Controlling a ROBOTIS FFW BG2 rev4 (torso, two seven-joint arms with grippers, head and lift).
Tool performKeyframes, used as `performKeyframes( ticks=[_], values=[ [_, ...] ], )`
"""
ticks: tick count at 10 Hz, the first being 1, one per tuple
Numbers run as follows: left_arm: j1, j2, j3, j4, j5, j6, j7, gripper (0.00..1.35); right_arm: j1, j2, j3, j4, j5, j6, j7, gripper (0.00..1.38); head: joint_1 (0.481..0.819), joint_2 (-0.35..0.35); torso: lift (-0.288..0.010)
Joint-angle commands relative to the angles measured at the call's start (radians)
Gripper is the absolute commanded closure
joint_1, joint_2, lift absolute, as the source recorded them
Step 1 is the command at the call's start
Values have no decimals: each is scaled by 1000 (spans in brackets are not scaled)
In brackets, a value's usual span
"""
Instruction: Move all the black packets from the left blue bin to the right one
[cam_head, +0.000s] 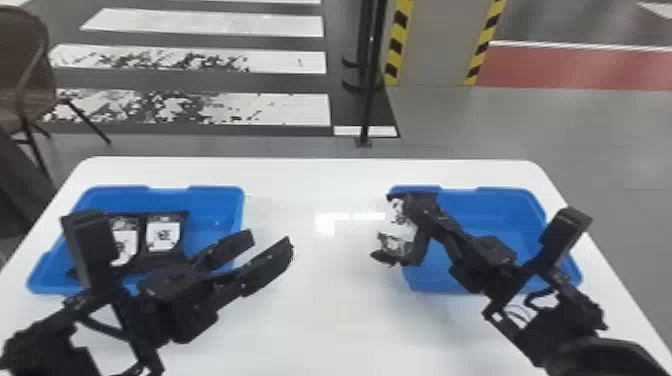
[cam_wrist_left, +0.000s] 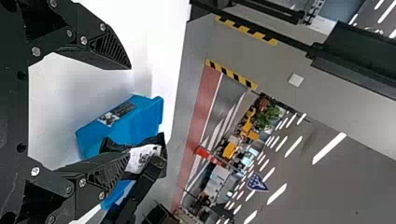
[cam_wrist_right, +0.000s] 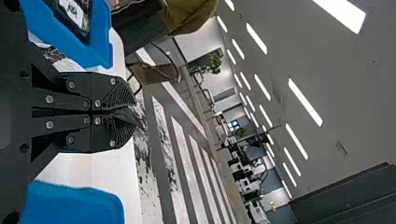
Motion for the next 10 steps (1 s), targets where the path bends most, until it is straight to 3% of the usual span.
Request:
performKeyframes(
  ticks=[1,3,4,6,7,10],
  values=[
    [48,-6,47,-69,0,-10,10,420,-54,-15,-46,72,47,-1,-3,1283,695,-72,-140],
    [92,-19,103,-123,0,-18,16,420,-125,-18,-116,188,153,-11,-21,1282,695,-101,-140],
    [92,-20,113,-128,0,-20,18,420,-154,-18,-146,234,179,-11,-29,1185,695,-121,-140],
    [92,-19,125,-130,0,-33,21,420,-149,-18,-170,261,185,-75,-42,401,695,-155,-140],
    [92,-19,137,-130,-6,-30,22,420,-110,-9,-170,215,187,-94,-47,162,695,-167,-140],
    [89,-19,169,-128,-26,-18,24,420,118,48,-158,-33,233,-173,-59,119,695,-147,-140]
  ],
)
